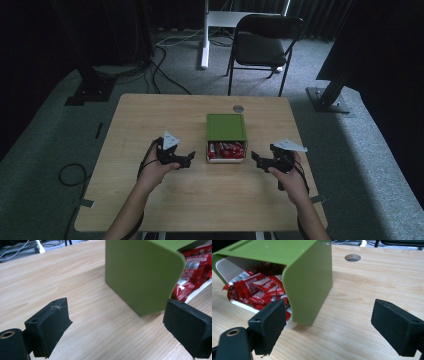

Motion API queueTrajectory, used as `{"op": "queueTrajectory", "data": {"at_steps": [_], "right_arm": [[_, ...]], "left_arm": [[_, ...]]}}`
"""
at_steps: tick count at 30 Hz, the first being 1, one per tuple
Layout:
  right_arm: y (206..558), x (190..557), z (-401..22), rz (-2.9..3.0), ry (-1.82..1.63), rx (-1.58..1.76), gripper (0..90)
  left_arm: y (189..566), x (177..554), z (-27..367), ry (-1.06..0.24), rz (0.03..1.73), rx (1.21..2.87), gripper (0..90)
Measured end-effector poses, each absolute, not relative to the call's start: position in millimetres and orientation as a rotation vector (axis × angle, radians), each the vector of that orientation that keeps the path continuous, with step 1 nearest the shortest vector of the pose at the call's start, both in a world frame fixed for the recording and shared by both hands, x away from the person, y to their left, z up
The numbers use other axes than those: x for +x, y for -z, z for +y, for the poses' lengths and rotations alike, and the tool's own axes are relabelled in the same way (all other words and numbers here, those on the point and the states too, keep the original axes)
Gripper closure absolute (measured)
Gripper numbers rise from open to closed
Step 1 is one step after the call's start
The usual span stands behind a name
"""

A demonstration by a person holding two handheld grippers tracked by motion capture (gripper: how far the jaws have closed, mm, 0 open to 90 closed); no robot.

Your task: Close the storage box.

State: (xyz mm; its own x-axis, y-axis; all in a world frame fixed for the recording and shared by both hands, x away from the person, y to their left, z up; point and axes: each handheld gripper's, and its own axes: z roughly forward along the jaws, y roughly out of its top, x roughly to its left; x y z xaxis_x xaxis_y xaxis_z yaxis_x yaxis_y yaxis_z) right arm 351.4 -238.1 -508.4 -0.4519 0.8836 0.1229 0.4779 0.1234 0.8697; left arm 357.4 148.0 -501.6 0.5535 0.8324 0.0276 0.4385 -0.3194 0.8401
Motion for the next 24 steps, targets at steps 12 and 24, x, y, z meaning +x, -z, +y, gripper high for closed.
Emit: {"op": "queueTrajectory", "data": {"at_steps": [12, 24], "right_arm": [[520.6, 343.2, -249.0, 1.970, -1.234, 1.338, 12.1], [537.5, 331.8, -262.3, 1.964, -1.188, 1.376, 12.1]], "left_arm": [[514.7, 344.3, 175.3, -0.583, 1.113, 1.915, 7.7], [530.6, 330.6, 201.2, -0.586, 1.193, 1.880, 7.7]]}}
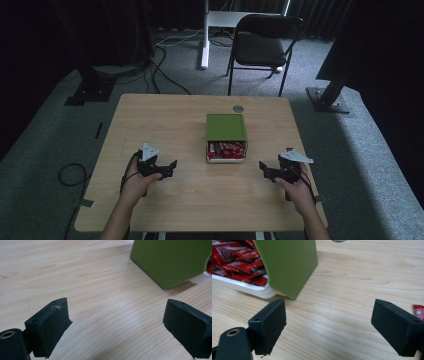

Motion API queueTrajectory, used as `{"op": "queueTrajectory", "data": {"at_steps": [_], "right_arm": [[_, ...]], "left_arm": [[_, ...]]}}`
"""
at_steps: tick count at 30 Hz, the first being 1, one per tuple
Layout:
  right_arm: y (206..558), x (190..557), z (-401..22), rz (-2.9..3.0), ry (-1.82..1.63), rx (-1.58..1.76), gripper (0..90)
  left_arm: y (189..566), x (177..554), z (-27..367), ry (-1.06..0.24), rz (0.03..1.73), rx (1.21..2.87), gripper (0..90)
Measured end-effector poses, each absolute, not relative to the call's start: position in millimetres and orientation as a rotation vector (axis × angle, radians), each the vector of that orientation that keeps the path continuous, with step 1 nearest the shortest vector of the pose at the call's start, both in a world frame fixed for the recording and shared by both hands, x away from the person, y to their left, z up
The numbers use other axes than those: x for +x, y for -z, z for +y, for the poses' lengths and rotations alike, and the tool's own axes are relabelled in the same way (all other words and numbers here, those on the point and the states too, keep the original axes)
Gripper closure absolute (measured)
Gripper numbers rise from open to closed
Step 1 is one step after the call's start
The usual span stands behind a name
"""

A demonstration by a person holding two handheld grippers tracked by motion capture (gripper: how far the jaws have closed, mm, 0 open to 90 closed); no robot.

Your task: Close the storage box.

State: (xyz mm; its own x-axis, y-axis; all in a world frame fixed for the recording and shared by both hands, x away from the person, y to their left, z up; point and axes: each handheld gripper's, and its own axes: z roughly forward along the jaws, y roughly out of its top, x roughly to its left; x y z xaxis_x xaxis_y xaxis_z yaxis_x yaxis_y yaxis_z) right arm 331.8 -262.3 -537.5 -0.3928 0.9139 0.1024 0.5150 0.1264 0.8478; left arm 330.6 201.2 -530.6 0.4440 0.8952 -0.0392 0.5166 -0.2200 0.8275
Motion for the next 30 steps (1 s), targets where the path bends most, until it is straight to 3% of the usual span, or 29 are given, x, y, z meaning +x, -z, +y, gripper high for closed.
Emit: {"op": "queueTrajectory", "data": {"at_steps": [30], "right_arm": [[564.5, 304.6, -280.1, 1.956, -1.118, 1.456, 11.6]], "left_arm": [[552.7, 296.6, 265.0, -0.644, 1.392, 1.800, 7.7]]}}
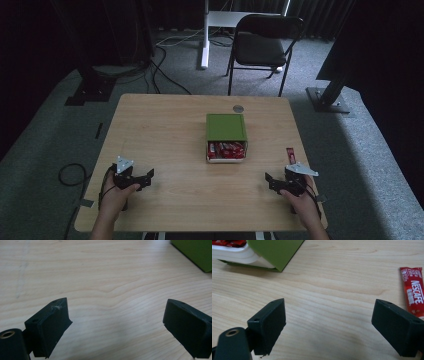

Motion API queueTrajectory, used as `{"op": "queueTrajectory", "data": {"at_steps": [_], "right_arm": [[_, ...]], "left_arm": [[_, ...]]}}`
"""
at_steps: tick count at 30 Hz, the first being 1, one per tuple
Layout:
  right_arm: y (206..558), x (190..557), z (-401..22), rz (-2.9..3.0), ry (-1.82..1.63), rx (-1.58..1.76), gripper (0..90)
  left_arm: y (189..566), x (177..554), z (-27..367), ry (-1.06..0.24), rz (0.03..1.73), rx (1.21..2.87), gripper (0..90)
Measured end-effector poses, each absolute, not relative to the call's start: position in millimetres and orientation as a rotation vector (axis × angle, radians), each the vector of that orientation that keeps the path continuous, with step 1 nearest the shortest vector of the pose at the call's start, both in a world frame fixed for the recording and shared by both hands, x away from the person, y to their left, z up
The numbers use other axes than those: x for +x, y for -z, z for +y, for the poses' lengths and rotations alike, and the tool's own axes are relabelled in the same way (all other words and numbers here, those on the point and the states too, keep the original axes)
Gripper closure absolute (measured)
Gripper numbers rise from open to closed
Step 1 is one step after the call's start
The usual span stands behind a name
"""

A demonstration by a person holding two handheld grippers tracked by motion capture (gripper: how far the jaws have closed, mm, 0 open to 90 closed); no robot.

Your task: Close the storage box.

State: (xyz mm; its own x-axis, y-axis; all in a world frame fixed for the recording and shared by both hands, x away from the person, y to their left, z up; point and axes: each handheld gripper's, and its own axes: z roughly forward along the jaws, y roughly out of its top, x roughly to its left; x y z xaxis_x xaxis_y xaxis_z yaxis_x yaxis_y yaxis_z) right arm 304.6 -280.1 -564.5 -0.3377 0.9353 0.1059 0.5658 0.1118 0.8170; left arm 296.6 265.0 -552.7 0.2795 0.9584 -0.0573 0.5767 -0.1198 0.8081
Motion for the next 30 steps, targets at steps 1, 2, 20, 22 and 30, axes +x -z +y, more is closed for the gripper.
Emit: {"op": "queueTrajectory", "data": {"at_steps": [1, 2, 20, 22, 30], "right_arm": [[565.2, 303.7, -280.2, 1.956, -1.114, 1.454, 11.6], [565.9, 303.1, -280.4, 1.956, -1.108, 1.455, 11.6], [578.6, 298.3, -277.0, 1.948, -0.991, 1.495, 11.6], [578.6, 298.1, -277.0, 1.939, -0.984, 1.500, 11.6], [580.5, 297.8, -276.5, 1.964, -0.924, 1.540, 11.6]], "left_arm": [[553.9, 295.4, 266.6, -0.651, 1.401, 1.801, 7.7], [554.9, 294.1, 268.5, -0.654, 1.409, 1.801, 7.7], [568.7, 277.6, 298.2, -0.763, 1.581, 1.764, 7.7], [568.8, 277.6, 300.2, -0.765, 1.591, 1.758, 7.7], [570.2, 276.9, 305.1, -0.767, 1.656, 1.772, 7.7]]}}
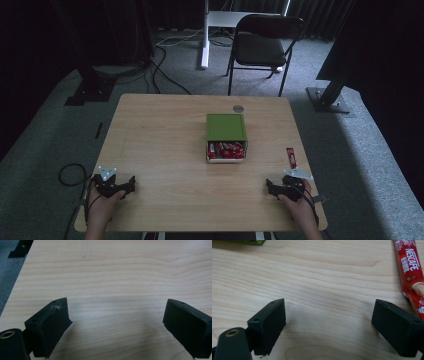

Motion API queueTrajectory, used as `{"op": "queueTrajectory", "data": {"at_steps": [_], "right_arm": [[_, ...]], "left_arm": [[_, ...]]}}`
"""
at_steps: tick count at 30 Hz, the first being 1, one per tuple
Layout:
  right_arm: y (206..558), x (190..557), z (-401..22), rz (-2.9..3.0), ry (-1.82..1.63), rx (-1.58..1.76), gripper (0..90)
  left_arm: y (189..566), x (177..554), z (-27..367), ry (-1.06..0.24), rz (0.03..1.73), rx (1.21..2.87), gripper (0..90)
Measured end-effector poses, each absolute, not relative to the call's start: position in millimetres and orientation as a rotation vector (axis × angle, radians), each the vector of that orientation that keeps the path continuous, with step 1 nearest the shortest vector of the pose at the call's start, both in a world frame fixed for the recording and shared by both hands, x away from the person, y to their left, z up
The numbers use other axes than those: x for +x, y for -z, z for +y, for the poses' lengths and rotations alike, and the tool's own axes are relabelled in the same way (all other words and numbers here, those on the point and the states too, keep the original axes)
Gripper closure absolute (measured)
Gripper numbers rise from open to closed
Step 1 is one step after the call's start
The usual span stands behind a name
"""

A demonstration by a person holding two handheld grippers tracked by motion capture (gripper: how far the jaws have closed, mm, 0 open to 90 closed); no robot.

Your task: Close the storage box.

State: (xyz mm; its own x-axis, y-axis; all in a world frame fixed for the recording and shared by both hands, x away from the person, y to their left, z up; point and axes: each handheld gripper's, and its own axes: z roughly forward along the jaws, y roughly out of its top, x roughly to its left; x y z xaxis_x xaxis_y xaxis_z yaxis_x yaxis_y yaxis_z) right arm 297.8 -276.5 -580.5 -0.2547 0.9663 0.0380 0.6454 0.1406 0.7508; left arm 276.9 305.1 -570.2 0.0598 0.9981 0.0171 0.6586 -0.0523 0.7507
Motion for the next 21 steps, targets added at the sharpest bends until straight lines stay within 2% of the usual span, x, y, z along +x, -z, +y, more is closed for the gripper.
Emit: {"op": "queueTrajectory", "data": {"at_steps": [6, 21], "right_arm": [[580.8, 298.2, -273.6, 1.975, -0.890, 1.526, 11.3], [580.9, 298.9, -273.5, 1.979, -0.891, 1.527, 11.0]], "left_arm": [[571.8, 275.5, 307.4, -0.746, 1.723, 1.781, 7.6], [572.0, 274.9, 306.3, -0.751, 1.738, 1.767, 7.5]]}}
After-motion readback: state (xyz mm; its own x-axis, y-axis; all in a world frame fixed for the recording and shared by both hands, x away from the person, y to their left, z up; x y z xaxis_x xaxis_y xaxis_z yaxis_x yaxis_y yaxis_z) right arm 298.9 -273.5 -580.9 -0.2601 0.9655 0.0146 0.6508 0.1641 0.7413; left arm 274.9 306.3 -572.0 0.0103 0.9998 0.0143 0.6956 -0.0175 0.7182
